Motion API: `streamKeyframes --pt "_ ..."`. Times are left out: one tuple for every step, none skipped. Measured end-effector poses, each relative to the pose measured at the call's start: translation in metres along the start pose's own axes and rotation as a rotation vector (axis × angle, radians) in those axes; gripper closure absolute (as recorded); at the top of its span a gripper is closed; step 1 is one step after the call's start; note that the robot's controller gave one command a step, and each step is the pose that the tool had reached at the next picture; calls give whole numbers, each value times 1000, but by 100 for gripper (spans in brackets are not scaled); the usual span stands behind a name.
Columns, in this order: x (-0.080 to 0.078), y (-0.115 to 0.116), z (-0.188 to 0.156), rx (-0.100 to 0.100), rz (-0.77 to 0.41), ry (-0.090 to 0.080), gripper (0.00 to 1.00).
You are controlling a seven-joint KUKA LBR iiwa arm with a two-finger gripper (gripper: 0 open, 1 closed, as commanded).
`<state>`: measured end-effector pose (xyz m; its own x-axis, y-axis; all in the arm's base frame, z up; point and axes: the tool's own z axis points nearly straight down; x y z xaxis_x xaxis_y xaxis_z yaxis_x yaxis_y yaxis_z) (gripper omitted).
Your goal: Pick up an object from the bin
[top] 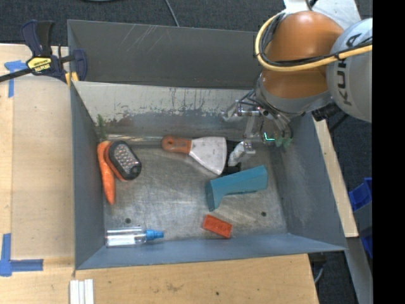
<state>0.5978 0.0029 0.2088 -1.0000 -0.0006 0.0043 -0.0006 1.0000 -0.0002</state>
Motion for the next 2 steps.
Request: streamKeyframes --pt "-2 0 -4 0 0 -8 0" --pt "42 37 23 2 -13 -12 0"
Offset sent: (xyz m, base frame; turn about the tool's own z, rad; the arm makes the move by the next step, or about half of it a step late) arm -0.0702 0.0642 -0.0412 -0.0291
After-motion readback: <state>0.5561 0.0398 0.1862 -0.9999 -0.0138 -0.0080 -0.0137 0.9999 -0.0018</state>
